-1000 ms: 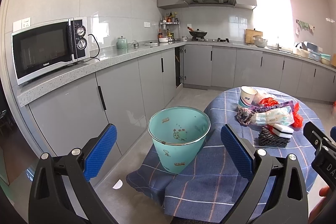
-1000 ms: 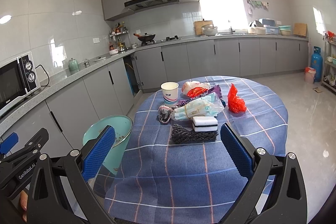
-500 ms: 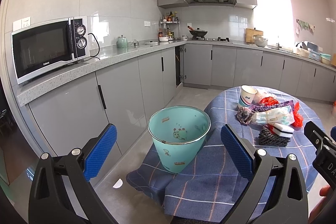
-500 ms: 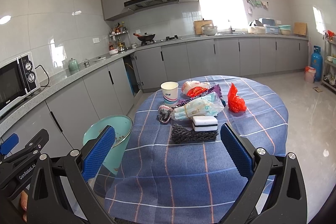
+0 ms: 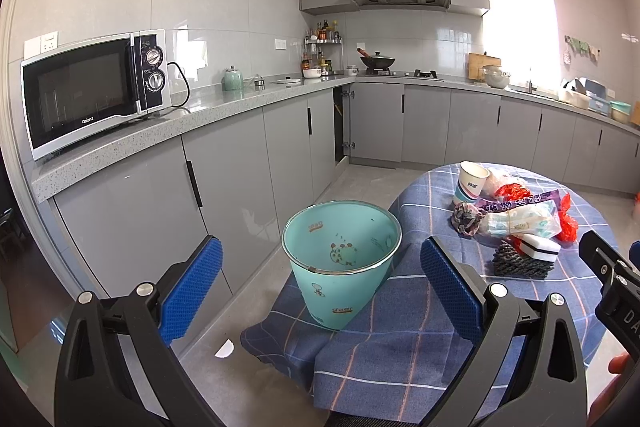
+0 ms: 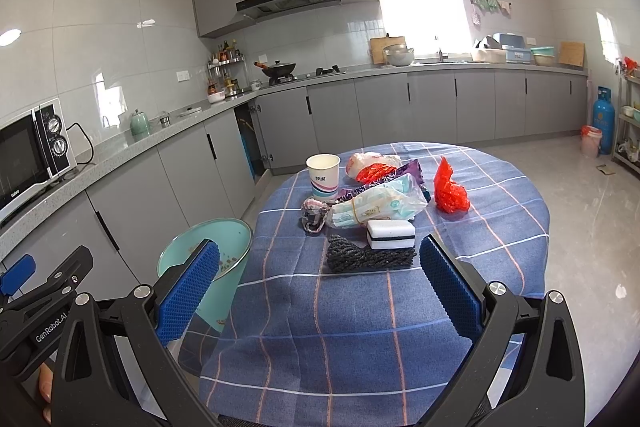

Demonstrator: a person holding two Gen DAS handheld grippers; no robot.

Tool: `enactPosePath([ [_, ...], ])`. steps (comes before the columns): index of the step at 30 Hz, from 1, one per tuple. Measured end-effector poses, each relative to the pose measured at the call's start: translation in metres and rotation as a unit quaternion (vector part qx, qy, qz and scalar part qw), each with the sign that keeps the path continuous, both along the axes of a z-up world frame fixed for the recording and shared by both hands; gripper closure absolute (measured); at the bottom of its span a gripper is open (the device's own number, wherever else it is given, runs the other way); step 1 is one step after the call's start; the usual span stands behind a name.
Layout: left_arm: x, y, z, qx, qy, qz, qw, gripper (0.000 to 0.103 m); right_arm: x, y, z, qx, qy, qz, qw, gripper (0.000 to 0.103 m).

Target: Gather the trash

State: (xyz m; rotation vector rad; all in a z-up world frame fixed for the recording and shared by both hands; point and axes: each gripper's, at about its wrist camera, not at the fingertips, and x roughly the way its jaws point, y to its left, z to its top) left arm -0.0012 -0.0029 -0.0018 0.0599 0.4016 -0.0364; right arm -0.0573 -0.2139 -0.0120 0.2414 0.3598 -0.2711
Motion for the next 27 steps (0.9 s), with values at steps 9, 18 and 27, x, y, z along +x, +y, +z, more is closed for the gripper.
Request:
enactPosePath([
  [9, 0.0016, 0.001, -0.0005, -0.001, 0.001, 0.0, 1.0, 0.005, 0.0, 0.0003, -0.0003, 0.0, 0.0, 0.0, 1.0, 0.004],
  [18, 0.0017, 0.0007, -0.0012, -0.001, 0.002, 0.0, 1.0, 0.005, 0.001, -0.0007, -0.0009, 0.001, 0.0, 0.0, 1.0, 0.004],
  [27, 0.0033, -0.0008, -0.0032, 0.001, 0.005, -0.001, 1.0, 0.005, 0.0017, -0.0015, -0.0013, 0.002, -0.001, -0.002, 1.0, 0.004],
])
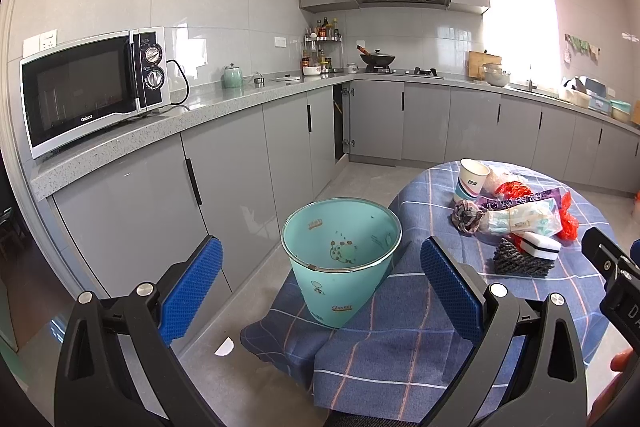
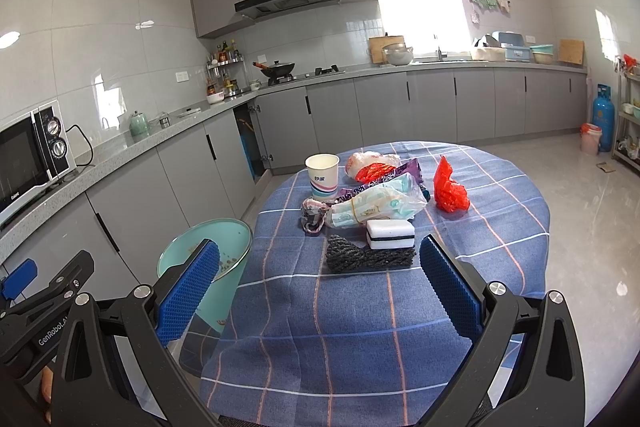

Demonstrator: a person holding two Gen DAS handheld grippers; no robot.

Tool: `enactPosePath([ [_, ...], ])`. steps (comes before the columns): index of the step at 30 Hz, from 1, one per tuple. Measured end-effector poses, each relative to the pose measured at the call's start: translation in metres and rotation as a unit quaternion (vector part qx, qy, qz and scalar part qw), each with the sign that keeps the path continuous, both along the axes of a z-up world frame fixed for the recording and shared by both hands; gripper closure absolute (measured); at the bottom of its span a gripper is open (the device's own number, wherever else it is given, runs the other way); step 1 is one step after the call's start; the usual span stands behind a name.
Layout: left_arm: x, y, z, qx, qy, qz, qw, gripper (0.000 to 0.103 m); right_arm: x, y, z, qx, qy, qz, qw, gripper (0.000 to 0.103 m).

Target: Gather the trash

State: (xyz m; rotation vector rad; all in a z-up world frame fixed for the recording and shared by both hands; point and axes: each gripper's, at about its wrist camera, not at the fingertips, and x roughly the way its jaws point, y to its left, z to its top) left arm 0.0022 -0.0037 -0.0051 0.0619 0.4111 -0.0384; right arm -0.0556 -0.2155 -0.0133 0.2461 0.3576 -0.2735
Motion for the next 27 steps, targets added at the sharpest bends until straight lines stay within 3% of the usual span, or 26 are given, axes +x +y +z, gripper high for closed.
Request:
enactPosePath([
  [10, 0.018, -0.007, -0.022, -0.006, 0.023, -0.013, 0.9996, 0.006, 0.009, -0.04, -0.015, 0.004, 0.012, -0.031, 0.999, 0.004],
  [18, 0.063, -0.037, -0.066, -0.022, 0.098, -0.073, 0.9922, 0.006, 0.031, -0.109, -0.057, 0.061, 0.05, -0.073, 0.994, 0.006],
  [22, 0.085, -0.058, -0.081, -0.025, 0.118, -0.099, 0.9878, 0.006, 0.04, -0.127, -0.066, 0.045, 0.067, -0.094, 0.992, 0.021],
  [27, 0.106, -0.091, -0.082, -0.019, 0.119, -0.141, 0.9827, 0.007, 0.06, -0.148, -0.081, 0.093, 0.081, -0.071, 0.99, 0.021],
])
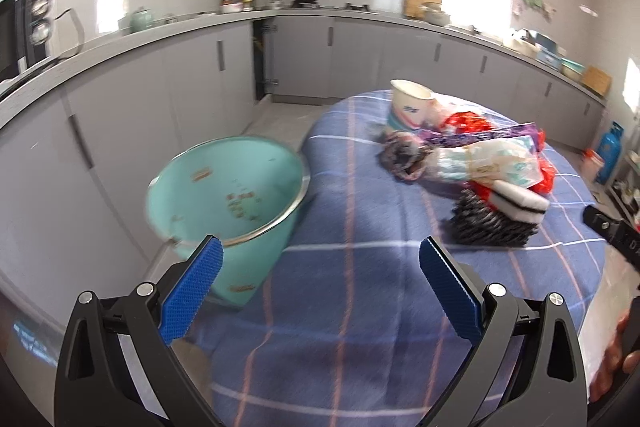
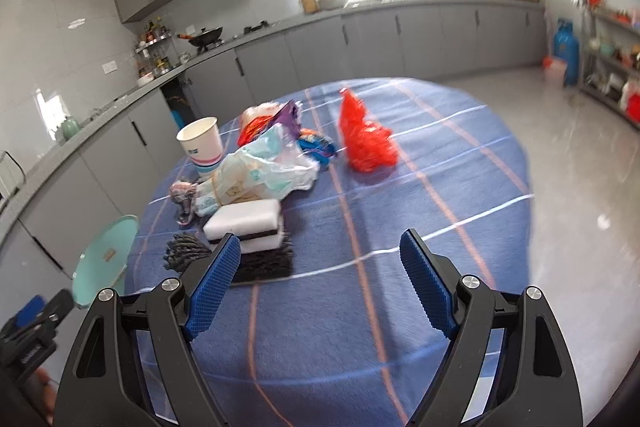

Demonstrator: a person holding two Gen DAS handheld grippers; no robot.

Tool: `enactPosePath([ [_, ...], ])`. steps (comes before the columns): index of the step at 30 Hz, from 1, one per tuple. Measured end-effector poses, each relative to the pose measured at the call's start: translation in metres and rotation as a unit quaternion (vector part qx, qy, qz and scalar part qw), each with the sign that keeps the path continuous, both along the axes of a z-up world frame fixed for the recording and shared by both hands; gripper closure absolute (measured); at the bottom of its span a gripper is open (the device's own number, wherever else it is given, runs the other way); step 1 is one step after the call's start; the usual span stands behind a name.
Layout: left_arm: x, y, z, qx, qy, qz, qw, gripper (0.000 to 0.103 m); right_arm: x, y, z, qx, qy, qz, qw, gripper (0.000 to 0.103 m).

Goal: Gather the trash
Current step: 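Grasp the black scouring pad with the left tool while the right tool grasps the white sponge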

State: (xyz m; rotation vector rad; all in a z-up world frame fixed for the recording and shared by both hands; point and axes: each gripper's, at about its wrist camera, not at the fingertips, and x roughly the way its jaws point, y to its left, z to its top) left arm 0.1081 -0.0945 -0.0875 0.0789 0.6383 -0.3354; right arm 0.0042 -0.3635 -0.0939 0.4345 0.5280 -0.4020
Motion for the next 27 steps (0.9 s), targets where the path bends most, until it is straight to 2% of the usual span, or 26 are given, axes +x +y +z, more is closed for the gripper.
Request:
enactPosePath([
  [3, 0.013, -0.022, 0.002, 0.014, -0.013, -0.022, 0.9996, 0.009, 0.023, 0.003, -0.002, 0.021, 0.005, 0.04, 0.999, 0.021],
  [5, 0.02, -0.031, 0.003, 0.015, -0.018, -0.03, 0.9993, 0.009, 0.041, 0.007, -0.003, 0.015, 0.016, 0.059, 0.998, 0.021],
  [9, 0.033, -0.043, 0.0, 0.014, -0.008, -0.04, 0.9991, 0.009, 0.071, 0.012, -0.009, 0.016, 0.036, 0.091, 0.995, 0.022],
  [10, 0.036, -0.047, -0.002, 0.015, -0.004, -0.044, 0.9989, 0.009, 0.076, 0.014, -0.011, 0.016, 0.042, 0.099, 0.994, 0.027],
  [12, 0.041, -0.054, -0.004, 0.016, 0.0, -0.052, 0.9985, 0.009, 0.085, 0.017, -0.015, 0.012, 0.06, 0.113, 0.992, 0.047],
  [13, 0.043, -0.058, -0.004, 0.016, 0.002, -0.058, 0.9982, 0.009, 0.088, 0.016, -0.019, 0.019, 0.068, 0.119, 0.99, 0.047],
  [15, 0.047, -0.064, -0.004, 0.016, 0.005, -0.068, 0.9975, 0.013, 0.083, 0.008, -0.019, 0.032, 0.059, 0.116, 0.991, 0.048],
  [17, 0.049, -0.071, -0.002, 0.01, 0.007, -0.079, 0.9968, 0.016, 0.071, 0.001, -0.013, 0.024, 0.044, 0.107, 0.993, 0.048],
  [22, 0.053, -0.101, -0.005, -0.013, 0.034, -0.118, 0.9924, 0.017, 0.044, -0.025, 0.001, 0.001, 0.028, 0.058, 0.998, 0.048],
  [25, 0.05, -0.124, -0.014, 0.003, 0.035, -0.148, 0.9884, 0.017, 0.035, -0.034, -0.003, -0.014, 0.033, 0.031, 0.999, 0.048],
  [26, 0.05, -0.131, -0.022, 0.012, 0.043, -0.155, 0.987, 0.02, 0.038, -0.038, -0.006, -0.012, 0.037, 0.028, 0.999, 0.048],
  [27, 0.052, -0.137, -0.03, 0.017, 0.059, -0.161, 0.985, 0.03, 0.036, -0.041, -0.01, -0.008, 0.04, 0.025, 0.999, 0.048],
])
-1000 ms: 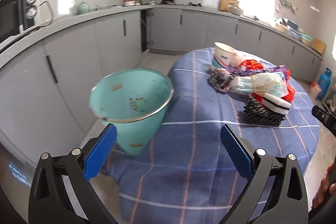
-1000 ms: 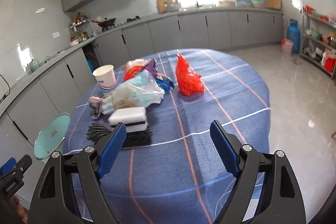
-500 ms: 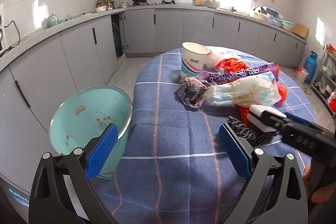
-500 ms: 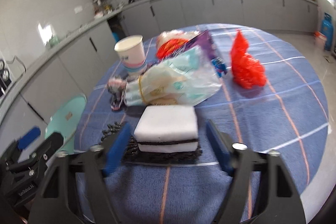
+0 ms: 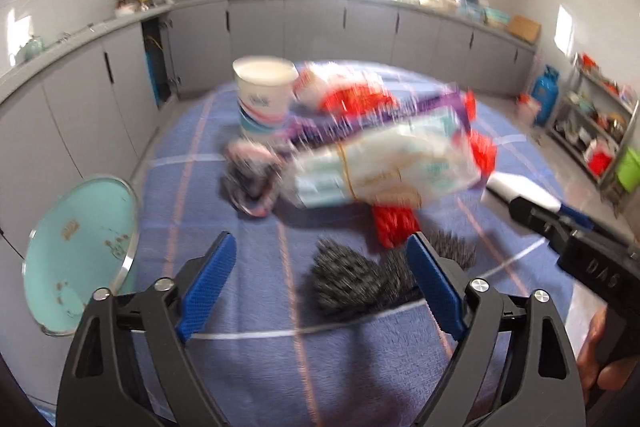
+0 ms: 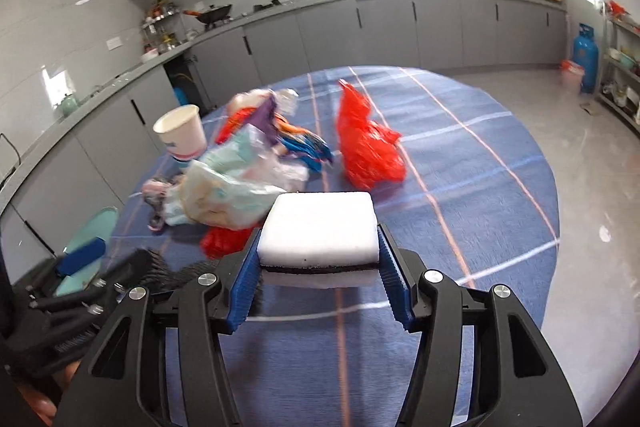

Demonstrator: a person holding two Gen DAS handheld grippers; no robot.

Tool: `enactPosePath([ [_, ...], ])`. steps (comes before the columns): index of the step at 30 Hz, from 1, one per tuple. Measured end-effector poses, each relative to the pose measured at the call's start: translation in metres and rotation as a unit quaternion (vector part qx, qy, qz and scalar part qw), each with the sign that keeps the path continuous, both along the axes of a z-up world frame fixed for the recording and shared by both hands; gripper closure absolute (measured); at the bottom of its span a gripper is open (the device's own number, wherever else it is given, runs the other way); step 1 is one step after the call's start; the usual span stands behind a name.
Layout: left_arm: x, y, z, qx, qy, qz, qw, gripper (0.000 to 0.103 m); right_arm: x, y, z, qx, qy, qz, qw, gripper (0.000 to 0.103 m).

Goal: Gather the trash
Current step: 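Grasp the black scouring pad with the left tool while the right tool grasps the white sponge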

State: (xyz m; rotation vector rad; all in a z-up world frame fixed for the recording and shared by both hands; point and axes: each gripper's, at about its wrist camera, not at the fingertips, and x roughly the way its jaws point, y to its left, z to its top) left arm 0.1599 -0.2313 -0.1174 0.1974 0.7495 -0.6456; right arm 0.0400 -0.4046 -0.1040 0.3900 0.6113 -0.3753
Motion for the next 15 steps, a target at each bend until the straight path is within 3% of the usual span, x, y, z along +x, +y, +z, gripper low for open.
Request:
enactPosePath([
  [4, 0.006, -0.007, -0.019, -0.007, 0.048, -0.013, 0.9987, 0.053, 0.002, -0.005, -0.01, 0.013, 0.012, -0.008, 1.0, 0.047],
  [6, 0.006, -0.01, -0.021, -0.011, 0.045, -0.017, 0.9988, 0.072, 0.001, -0.005, -0.012, 0.018, 0.014, -0.007, 1.0, 0.047],
  [8, 0.006, -0.011, -0.021, -0.012, 0.04, -0.027, 0.9988, 0.083, 0.0, -0.003, -0.01, 0.017, 0.013, -0.009, 1.0, 0.047],
  [15, -0.007, 0.017, 0.005, -0.047, 0.015, -0.039, 0.998, 0.088, -0.008, 0.003, 0.01, -0.003, -0.009, -0.019, 1.0, 0.047],
])
